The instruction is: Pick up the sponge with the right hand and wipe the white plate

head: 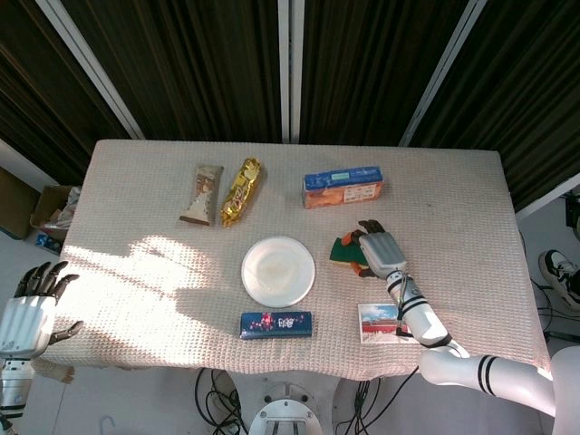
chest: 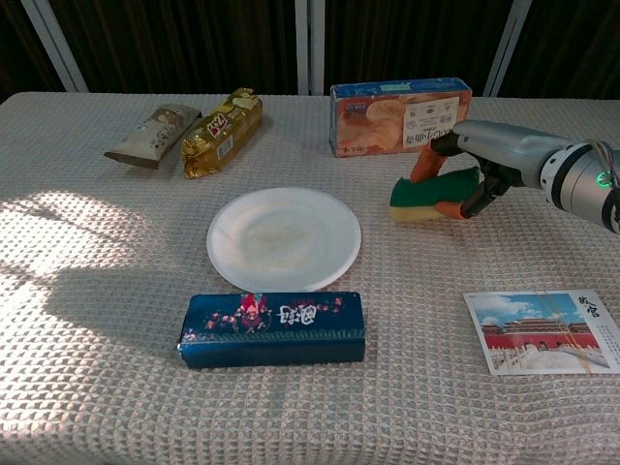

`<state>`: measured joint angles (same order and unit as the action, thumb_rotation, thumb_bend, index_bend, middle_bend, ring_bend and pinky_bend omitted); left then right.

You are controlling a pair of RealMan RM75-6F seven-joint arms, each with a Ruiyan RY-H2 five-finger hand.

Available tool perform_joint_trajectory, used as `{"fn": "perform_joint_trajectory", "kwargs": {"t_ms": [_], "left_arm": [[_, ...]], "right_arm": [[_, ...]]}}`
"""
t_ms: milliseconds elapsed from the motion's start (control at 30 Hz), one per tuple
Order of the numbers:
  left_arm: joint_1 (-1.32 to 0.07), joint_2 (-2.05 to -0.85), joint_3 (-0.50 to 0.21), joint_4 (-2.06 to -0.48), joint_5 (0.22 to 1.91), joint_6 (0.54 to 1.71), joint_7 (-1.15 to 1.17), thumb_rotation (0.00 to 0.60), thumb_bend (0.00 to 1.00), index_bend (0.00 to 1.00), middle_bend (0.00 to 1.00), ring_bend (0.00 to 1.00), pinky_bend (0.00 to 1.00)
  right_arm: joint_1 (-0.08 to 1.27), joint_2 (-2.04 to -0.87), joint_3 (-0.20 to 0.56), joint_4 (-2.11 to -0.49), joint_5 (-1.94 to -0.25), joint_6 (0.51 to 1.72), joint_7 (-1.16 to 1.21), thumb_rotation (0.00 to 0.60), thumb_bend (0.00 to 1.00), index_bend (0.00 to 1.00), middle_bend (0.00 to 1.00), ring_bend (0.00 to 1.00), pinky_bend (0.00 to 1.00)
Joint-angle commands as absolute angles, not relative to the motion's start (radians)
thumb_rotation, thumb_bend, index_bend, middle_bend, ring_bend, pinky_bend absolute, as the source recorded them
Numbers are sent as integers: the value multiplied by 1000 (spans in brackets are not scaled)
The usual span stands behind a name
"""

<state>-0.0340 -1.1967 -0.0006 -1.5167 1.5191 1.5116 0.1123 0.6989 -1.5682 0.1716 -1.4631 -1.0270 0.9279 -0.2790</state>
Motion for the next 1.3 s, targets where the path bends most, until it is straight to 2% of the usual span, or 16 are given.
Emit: {"fn": "perform_joint_trajectory", "kwargs": {"t_ms": [33, 267, 433, 867, 1133, 1300], "left_arm": [[-33, -1196, 0, -1519, 1518, 1511, 113, 600, 0, 256, 120, 75, 117], [-26, -1196, 0, -1518, 1509, 1513, 111, 600, 0, 256, 120, 75, 117], [-24, -1199, 0, -1515, 1504, 1512, 107, 600, 0, 256, 121, 75, 117], [-24, -1200, -1, -1500, 1488, 1494, 82, 600, 0, 256, 120, 75, 117], [-18, -1205, 2, -1490, 1485, 1495, 66, 600, 0, 256, 121, 74, 117], [-15, -1208, 2, -1484, 1489, 1500, 58, 600, 0, 256, 121, 75, 117]], "right_arm": [[707, -1546, 162, -1503, -1099, 957, -299, 600, 320, 412, 324, 108, 96], [743, -1577, 143, -1522, -1279, 995, -299, 600, 346, 460, 336, 124, 100], [797, -1674, 143, -1435, -1379, 981, -253, 600, 365, 508, 366, 144, 107], [936, -1935, 166, -1085, -1455, 911, -210, 600, 392, 612, 417, 180, 112], [952, -2006, 106, -956, -1492, 877, -255, 600, 398, 649, 440, 204, 112], [937, -1999, 111, -961, -1498, 912, -230, 600, 400, 656, 451, 209, 112]]}}
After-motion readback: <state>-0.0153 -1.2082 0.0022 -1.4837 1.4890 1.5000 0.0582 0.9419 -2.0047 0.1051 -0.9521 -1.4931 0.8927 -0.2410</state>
